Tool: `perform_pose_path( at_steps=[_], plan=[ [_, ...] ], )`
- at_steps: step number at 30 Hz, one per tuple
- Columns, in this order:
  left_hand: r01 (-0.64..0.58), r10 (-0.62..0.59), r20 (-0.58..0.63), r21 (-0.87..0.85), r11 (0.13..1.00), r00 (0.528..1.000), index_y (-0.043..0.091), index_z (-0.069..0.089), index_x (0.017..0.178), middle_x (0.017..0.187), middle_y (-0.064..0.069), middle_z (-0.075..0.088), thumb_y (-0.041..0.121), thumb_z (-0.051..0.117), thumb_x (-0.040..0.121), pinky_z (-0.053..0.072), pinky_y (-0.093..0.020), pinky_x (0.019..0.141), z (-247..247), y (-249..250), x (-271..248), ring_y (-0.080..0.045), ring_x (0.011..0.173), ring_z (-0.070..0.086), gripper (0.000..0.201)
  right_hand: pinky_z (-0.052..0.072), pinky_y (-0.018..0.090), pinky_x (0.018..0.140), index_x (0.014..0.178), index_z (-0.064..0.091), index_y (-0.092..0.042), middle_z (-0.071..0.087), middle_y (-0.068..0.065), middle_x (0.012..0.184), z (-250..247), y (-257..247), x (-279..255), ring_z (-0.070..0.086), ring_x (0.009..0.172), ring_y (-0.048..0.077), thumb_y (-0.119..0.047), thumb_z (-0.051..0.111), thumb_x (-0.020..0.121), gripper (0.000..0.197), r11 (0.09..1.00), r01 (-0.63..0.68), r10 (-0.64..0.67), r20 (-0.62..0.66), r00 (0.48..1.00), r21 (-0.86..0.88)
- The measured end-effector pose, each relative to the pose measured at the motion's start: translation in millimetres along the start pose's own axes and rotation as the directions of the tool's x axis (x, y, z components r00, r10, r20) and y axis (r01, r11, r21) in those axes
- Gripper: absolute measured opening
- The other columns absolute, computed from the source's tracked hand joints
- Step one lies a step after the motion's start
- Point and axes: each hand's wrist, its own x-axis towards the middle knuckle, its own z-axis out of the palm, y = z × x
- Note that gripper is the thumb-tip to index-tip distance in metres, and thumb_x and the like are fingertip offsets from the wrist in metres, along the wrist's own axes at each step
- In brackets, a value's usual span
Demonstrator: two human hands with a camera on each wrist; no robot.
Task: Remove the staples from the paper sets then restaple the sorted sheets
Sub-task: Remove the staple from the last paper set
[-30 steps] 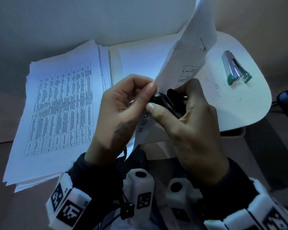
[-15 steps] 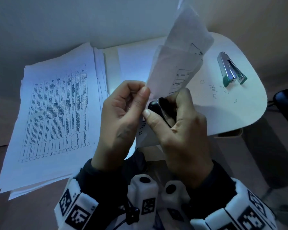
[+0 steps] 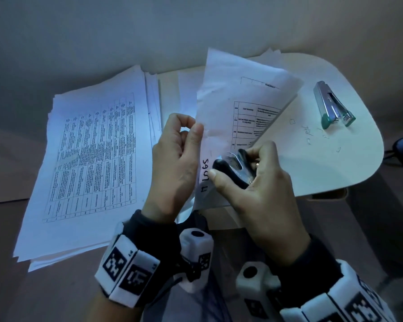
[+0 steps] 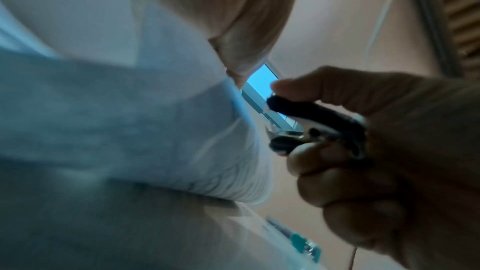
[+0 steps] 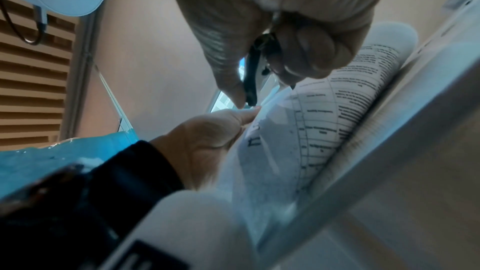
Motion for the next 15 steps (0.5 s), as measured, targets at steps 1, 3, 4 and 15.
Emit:
perform_pose_path(
  at_steps=[1, 3, 4, 15],
  plan=[
    [-0.002, 0.002, -0.003, 0.018, 1.0, 1.0, 0.024, 0.044, 0.08, 0.058, -0.003, 0.043, 0.025, 0.049, 0.096, 0.028, -0.023, 0.046, 0, 0, 0, -0.007, 0.045, 0.033, 0.017, 0.051, 0.032, 0.07, 0.089, 0.042, -0.023, 0.061, -0.013, 0.078, 0, 0, -2, 0.061, 0.073, 0.007, -0.043, 0.071, 0.07, 0.04, 1.0, 0.0, 0.0, 0.0, 1.0, -0.007],
    [0.006, -0.006, 0.009, 0.012, 1.0, 1.0, 0.025, 0.044, 0.079, 0.056, -0.003, 0.043, 0.028, 0.048, 0.095, 0.027, -0.024, 0.046, 0, 1, -2, -0.009, 0.043, 0.031, 0.017, 0.051, 0.038, 0.07, 0.093, 0.043, -0.019, 0.063, -0.012, 0.079, 2, 0, -4, 0.063, 0.072, 0.011, -0.042, 0.07, 0.071, 0.042, 0.999, 0.01, -0.01, 0.0, 1.0, -0.044],
    [0.015, -0.015, 0.022, -0.009, 1.0, 1.0, 0.025, 0.045, 0.079, 0.056, -0.007, 0.042, 0.032, 0.049, 0.092, 0.028, -0.026, 0.047, 0, 3, -4, -0.013, 0.046, 0.033, 0.015, 0.051, 0.037, 0.07, 0.093, 0.043, -0.019, 0.063, -0.013, 0.079, 2, -1, -4, 0.063, 0.072, 0.012, -0.042, 0.069, 0.072, 0.042, 0.998, 0.02, -0.019, 0.002, 1.0, -0.066],
    [0.286, -0.225, 0.211, -0.333, 0.899, 0.951, 0.0, 0.063, 0.086, 0.079, -0.019, 0.062, 0.018, 0.068, 0.078, 0.047, -0.031, 0.065, -9, 1, -21, -0.024, 0.071, 0.058, 0.02, 0.045, 0.031, 0.066, 0.091, 0.037, -0.023, 0.059, -0.015, 0.075, 5, -8, -5, 0.059, 0.066, 0.008, -0.047, 0.065, 0.074, 0.04, 0.984, 0.016, -0.011, 0.034, 0.999, -0.175]
  ],
)
